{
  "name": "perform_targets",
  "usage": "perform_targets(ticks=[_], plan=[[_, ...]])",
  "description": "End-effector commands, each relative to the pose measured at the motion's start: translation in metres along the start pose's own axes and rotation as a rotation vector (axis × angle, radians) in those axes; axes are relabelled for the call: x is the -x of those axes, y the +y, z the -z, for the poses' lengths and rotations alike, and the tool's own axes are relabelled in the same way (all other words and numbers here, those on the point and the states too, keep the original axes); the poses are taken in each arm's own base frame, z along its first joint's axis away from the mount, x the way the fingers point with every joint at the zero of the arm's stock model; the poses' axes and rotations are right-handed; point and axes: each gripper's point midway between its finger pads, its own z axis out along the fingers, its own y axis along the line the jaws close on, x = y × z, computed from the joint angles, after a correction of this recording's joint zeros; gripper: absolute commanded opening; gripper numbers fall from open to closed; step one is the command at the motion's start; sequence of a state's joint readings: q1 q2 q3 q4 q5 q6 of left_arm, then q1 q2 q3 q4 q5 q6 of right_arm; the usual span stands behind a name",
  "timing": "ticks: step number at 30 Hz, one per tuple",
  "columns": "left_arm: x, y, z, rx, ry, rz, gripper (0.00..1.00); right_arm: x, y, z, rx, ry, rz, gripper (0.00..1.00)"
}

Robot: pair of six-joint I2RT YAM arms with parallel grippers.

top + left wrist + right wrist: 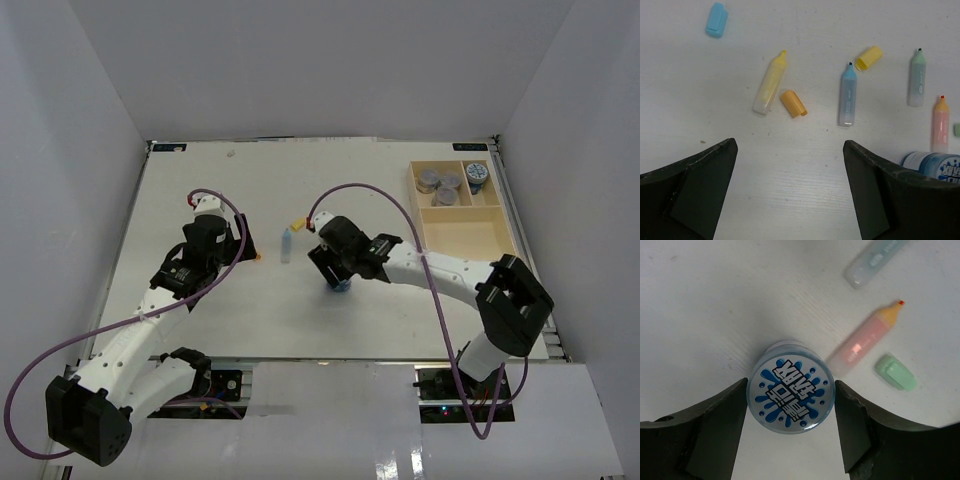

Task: Sort the stationery into containers
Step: Pick up the stationery from the center of the board, then place the stationery at the center of the board.

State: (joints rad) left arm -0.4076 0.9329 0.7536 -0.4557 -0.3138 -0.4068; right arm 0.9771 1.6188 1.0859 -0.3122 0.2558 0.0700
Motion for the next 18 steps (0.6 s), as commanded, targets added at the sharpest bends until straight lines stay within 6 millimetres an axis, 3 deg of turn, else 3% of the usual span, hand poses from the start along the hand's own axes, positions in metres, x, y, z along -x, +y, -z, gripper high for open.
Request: perform_targets(ticks=[1,3,4,5,6,7,9,10,12,13,15,16,18], plan=[[0.003,0.0,0.003,-0.014,-0.012,0.001,0.98,0.049,-0.065,0.044,-0.126,-0.129,-0.108,0.46],[0.003,0.0,0.003,-0.017,-0.012,0.002,0.98,0.063,-0.099,0.069,-0.17,-0.18,-0.169,0.46],[0.003,-0.001,0.003,-0.023,-0.011,0.002,0.98,0.062,-0.132,0.077,-0.227,-0.189,-0.227,0.46],[0.003,-0.001,0.003,-0.022,-0.009,0.004,0.98,0.071,-0.152,0.093,-0.256,-0.229,-0.256,0.46],[0.003,-0.001,0.003,-0.024,-0.01,0.004,0.98,0.071,-0.169,0.101,-0.284,-0.234,-0.279,0.46],[0.003,-0.003,0.004,-0.031,-0.007,0.003,0.98,0.064,-0.204,0.111,-0.35,-0.238,-0.337,0.46],[0.002,-0.003,0.003,-0.035,-0.003,0.002,0.98,0.064,-0.243,0.128,-0.423,-0.258,-0.391,0.45],[0.002,-0.004,0.003,-0.039,0.0,0.0,0.98,0.05,-0.28,0.138,-0.493,-0.255,-0.46,0.45],[0.001,-0.004,0.003,-0.046,0.004,0.001,0.98,0.044,-0.315,0.145,-0.535,-0.267,-0.545,0.45],[0.002,-0.005,0.004,-0.05,0.001,0.005,0.98,0.026,-0.343,0.147,-0.585,-0.245,-0.606,0.45],[0.002,-0.004,0.004,-0.049,-0.001,0.004,0.98,0.024,-0.372,0.157,-0.651,-0.264,-0.667,0.44],[0.002,-0.004,0.004,-0.049,-0.001,0.007,0.98,0.011,-0.391,0.154,-0.679,-0.241,-0.708,0.44],[0.001,-0.005,0.004,-0.056,0.004,0.007,0.98,0.013,-0.414,0.159,-0.715,-0.267,-0.76,0.44]])
